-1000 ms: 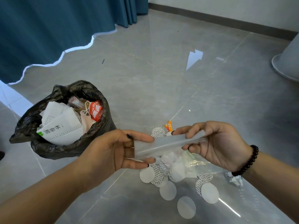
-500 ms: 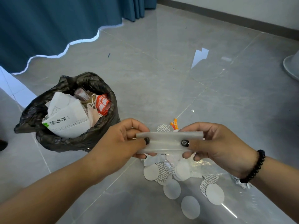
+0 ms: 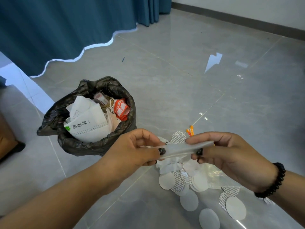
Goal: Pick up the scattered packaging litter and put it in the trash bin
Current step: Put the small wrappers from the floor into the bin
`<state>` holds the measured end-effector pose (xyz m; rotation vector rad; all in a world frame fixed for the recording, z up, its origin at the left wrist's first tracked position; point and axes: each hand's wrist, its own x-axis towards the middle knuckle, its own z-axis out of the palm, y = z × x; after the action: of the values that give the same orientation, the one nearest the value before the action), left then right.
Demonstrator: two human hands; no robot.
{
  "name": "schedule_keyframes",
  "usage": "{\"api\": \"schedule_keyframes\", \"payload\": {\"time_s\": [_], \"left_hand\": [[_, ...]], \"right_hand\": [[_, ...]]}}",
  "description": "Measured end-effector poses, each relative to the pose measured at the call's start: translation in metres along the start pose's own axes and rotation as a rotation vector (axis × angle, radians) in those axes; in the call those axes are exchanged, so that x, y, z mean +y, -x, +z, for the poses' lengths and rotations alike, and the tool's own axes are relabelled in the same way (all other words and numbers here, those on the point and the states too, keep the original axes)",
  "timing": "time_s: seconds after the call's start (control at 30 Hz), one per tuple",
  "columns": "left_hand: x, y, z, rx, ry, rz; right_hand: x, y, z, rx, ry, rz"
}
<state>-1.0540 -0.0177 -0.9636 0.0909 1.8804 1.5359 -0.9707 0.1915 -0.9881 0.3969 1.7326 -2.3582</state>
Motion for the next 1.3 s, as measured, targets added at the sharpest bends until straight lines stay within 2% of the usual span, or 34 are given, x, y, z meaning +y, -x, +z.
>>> {"api": "schedule_keyframes", "payload": {"time_s": [0.1, 0.17, 0.27, 0.43, 0.6, 0.7, 0.87, 0.93, 1.03, 1.3], "left_hand": [[0.002, 0.001, -0.01, 0.037, -0.016, 0.033], [0.001, 0.0, -0.015, 0.034, -0.057, 0.057], [-0.004, 0.002, -0.021, -0.034, -0.261, 0.089], [-0.009, 0.012, -0.027, -0.082, -0.605, 0.158], [-0.008, 0.017, -0.046, -0.013, -0.572, 0.202], [-0.004, 0.018, -0.058, 0.106, -0.497, 0.218], [-0.004, 0.021, -0.088, 0.319, -0.702, 0.142], [-0.008, 0.023, -0.098, 0.318, -0.776, 0.09], [-0.013, 0.03, -0.108, 0.233, -0.878, 0.102], [-0.023, 0.043, -0.127, 0.243, -0.83, 0.195]], "right_hand": [[0.006, -0.003, 0.006, -0.006, -0.021, -0.008], [0.008, -0.007, 0.01, 0.067, -0.03, -0.034], [0.007, -0.014, 0.017, 0.134, -0.052, -0.07], [0.006, -0.02, 0.04, 0.091, -0.005, -0.099], [-0.003, -0.033, 0.058, 0.14, 0.007, -0.143], [-0.015, -0.044, 0.064, 0.194, 0.021, -0.211], [-0.03, -0.065, 0.071, 0.258, 0.04, -0.309], [-0.033, -0.072, 0.078, 0.26, 0.065, -0.333], [-0.039, -0.082, 0.09, 0.24, 0.12, -0.372], [-0.053, -0.108, 0.126, 0.161, 0.352, -0.553]]}}
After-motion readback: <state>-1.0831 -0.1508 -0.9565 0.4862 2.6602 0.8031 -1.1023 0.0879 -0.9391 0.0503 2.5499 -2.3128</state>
